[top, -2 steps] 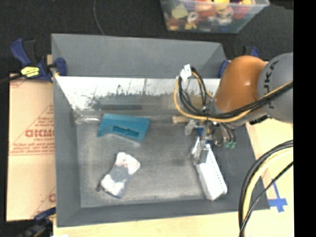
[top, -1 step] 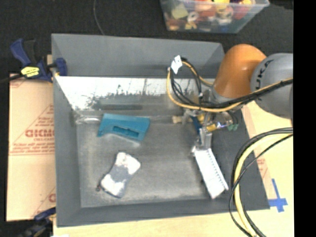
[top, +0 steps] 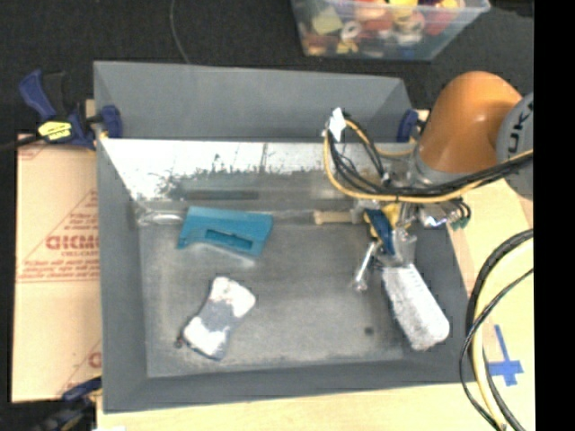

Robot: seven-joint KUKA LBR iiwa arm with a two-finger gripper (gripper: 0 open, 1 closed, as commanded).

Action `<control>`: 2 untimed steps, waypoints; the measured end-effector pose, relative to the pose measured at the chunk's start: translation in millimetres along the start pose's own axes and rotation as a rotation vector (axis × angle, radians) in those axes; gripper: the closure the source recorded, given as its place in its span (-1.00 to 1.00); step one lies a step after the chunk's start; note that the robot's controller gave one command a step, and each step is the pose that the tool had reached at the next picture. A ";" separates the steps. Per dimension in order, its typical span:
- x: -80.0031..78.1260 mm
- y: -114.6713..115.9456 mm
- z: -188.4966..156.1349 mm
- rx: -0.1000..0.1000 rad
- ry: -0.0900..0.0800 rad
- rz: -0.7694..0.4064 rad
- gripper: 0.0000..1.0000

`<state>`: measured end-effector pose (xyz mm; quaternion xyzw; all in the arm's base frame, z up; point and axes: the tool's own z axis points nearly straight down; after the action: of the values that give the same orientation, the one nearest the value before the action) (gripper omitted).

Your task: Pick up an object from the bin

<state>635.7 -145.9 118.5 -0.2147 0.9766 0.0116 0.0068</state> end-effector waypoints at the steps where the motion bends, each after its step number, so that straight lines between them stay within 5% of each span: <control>1: -21.5 15.4 18.7 -0.042 0.007 -0.408 -1.00; 2: -31.3 27.6 40.5 -0.049 -0.003 -0.572 -1.00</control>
Offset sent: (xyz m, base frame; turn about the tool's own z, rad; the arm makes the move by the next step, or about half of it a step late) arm 0.0156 0.0204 -0.0485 -0.5838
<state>652.8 -106.7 79.1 -0.4815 0.8758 0.0331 0.0060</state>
